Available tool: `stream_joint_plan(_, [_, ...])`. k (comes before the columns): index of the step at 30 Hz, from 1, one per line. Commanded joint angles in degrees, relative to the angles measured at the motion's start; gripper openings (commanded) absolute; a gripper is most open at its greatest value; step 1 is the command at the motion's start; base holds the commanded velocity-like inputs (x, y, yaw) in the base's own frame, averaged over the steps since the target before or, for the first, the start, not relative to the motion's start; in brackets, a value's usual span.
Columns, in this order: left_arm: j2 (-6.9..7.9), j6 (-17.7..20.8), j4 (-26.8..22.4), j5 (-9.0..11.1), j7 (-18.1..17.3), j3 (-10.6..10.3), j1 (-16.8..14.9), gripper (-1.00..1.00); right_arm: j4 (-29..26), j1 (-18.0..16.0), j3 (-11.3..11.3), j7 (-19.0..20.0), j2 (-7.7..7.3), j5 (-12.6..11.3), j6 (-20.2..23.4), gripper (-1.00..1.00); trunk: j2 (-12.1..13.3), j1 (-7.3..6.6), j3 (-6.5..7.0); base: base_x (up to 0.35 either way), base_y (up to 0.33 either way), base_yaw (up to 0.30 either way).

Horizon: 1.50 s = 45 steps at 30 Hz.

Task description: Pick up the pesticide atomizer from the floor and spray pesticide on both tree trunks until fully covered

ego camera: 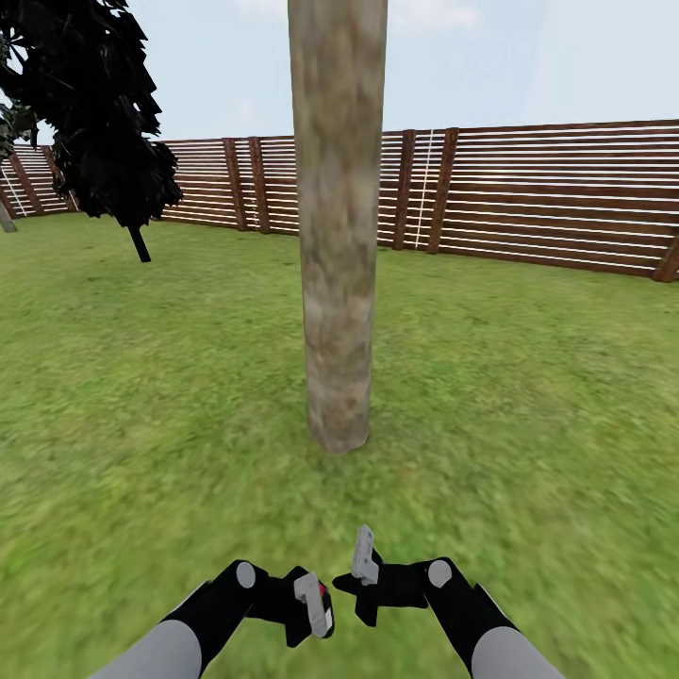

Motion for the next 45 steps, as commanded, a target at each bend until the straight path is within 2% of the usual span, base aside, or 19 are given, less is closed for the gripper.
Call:
stream_joint_plan(1, [0.0, -0.6, -0.1, -0.6, 0.0, 0.0, 0.0, -1.0, 0.0, 0.0, -0.5, 0.3, 0.08, 0.4, -0.2, -1.0, 0.0, -0.01, -0.05, 0.0, 0.0, 0.0])
stream_joint_plan(15, [-0.26, -0.8, -0.1, -0.5, -0.1, 0.1, 0.0, -1.0, 0.1, 0.0, -0.6, 0.3, -0.01, 0.5, -0.2, -1.0, 0.0, -0.01, -0.05, 0.0, 0.0, 0.0])
stream_joint_plan(16, [-0.34, -0.8, -0.1, -0.5, -1.5, 0.1, -0.1, -1.0, 0.1, 0.0, -0.6, 0.3, -0.01, 0.5, -0.2, -1.0, 0.0, -0.01, -0.05, 0.0, 0.0, 0.0])
stream_joint_plan(24, [-0.43, -0.9, -0.2, -0.4, -1.8, 0.2, -0.1, -1.0, 0.1, 0.0, -0.6, 0.3, -0.01, 0.5, -0.2, -1.0, 0.0, -0.01, -0.05, 0.0, 0.0, 0.0])
stream_joint_plan(29, [-0.35, -0.9, -0.2, 3.0, -1.9, 0.1, -0.1, -1.0, 0.1, 0.0, -0.6, 0.3, -0.01, 0.5, -0.2, -1.0, 0.0, -0.01, -0.05, 0.0, 0.0, 0.0])
stream_joint_plan(45, [-0.42, -1.0, -0.2, 3.4, -2.2, 0.1, -0.1, -1.0, 0.1, 0.0, -0.6, 0.3, -0.01, 0.5, -0.2, -1.0, 0.0, -0.01, -0.05, 0.0, 0.0, 0.0])
